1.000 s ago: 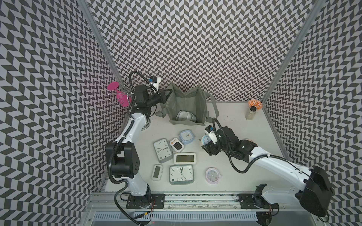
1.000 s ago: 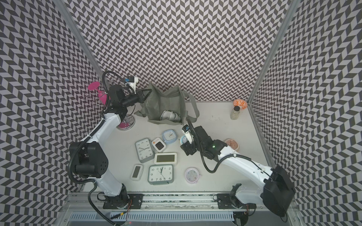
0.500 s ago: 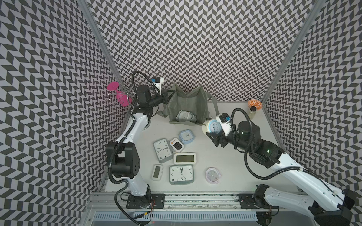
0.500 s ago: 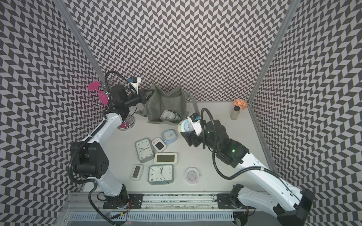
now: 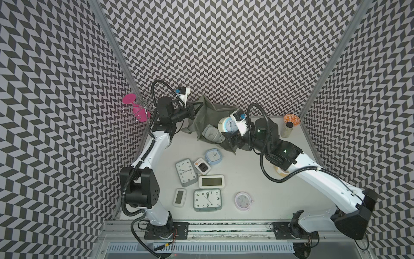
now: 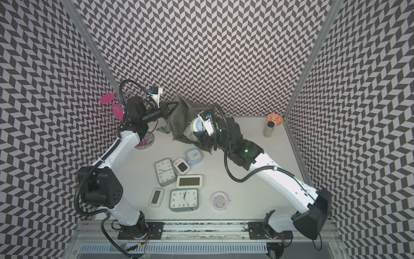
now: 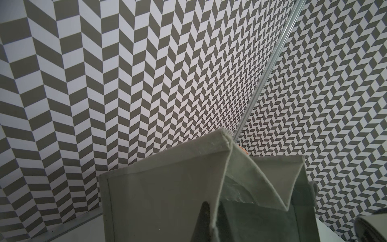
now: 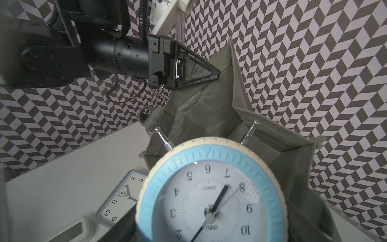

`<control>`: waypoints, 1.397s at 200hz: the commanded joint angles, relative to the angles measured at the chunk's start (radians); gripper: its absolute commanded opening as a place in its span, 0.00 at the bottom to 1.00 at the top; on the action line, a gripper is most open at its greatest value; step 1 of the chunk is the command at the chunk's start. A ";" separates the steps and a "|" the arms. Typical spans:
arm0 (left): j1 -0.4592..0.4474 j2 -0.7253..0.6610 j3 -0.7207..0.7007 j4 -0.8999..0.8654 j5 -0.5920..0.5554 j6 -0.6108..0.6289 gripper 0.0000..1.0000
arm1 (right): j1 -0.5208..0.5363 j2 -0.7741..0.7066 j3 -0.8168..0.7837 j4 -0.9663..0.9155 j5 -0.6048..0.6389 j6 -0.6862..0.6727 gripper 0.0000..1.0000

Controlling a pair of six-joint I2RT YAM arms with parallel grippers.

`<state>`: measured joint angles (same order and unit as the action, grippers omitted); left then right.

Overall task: Put the alarm clock into the canvas bag
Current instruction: Place the alarm at the canvas bag.

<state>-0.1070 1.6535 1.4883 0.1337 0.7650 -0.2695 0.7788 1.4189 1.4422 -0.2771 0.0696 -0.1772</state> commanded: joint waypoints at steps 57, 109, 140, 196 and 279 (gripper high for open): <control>-0.013 -0.083 -0.042 0.145 -0.007 0.017 0.00 | 0.005 0.284 0.253 0.091 0.058 -0.046 0.65; -0.006 -0.069 -0.035 0.155 0.003 -0.037 0.00 | 0.005 0.382 0.299 0.105 0.076 -0.057 0.63; -0.002 -0.067 -0.025 0.149 0.009 -0.072 0.00 | 0.005 0.419 0.303 0.121 0.112 -0.087 0.62; 0.014 -0.055 -0.005 0.110 -0.030 -0.108 0.00 | 0.007 0.399 0.235 0.128 0.122 -0.112 0.62; 0.019 -0.052 -0.013 0.118 -0.015 -0.098 0.00 | 0.006 0.338 0.127 0.174 0.142 -0.119 0.60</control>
<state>-0.0910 1.6291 1.4345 0.1562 0.7265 -0.3733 0.7849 1.7580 1.4883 -0.1894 0.1867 -0.2665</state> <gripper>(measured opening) 0.050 0.829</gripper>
